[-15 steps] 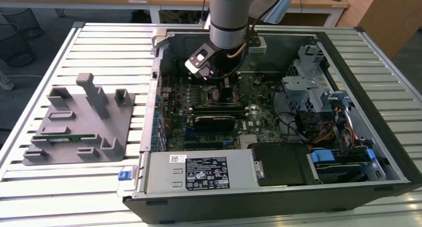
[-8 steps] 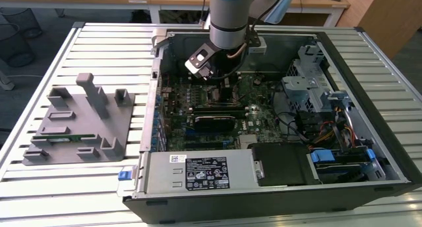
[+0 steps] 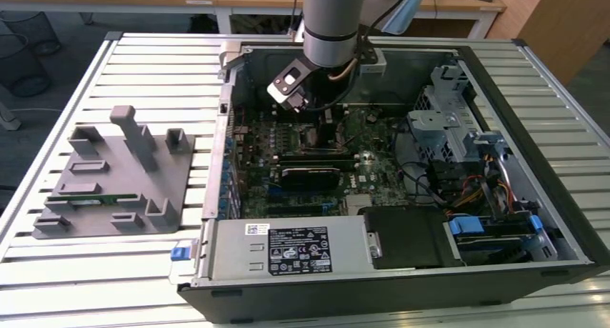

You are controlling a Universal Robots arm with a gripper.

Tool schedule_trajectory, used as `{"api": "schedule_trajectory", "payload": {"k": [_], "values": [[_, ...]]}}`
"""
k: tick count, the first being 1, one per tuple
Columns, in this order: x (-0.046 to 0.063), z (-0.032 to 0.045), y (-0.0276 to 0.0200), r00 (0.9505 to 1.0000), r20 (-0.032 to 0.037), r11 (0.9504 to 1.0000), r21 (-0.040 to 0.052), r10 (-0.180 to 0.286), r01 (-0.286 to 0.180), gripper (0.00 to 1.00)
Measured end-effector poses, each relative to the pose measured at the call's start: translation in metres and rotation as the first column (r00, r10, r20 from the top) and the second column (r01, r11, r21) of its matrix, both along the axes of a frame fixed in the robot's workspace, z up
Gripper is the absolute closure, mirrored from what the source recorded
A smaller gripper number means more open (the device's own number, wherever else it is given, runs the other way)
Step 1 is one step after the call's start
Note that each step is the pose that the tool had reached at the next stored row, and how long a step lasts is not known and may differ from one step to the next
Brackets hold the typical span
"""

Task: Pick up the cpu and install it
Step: 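Place the cpu into insertion slot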

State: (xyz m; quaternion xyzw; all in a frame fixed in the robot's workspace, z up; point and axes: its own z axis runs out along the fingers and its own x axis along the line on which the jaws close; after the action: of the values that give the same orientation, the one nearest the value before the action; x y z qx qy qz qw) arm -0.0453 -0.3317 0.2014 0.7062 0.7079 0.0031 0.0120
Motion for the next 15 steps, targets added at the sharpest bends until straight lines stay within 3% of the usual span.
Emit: {"api": "schedule_trajectory", "payload": {"k": [2,4,8,13,15], "values": [[0.0,0.0027,0.0,1.0,-0.0001,1.0,0.0,0.0,0.0,0.42],[0.0,0.005,0.0,1.0,-0.0003,1.0,0.0,0.0,0.0,0.54],[0.0,0.009,0.0,1.0,-0.0006,1.0,-0.0001,0.0,0.0,0.65],[0.0,0.0119,0.0,1.0,-0.0008,1.0,-0.0001,0.0,0.0,0.89],[0.0,0.0129,0.0,1.0,-0.0008,1.0,0.0,0.0,0.0,0.89]]}}
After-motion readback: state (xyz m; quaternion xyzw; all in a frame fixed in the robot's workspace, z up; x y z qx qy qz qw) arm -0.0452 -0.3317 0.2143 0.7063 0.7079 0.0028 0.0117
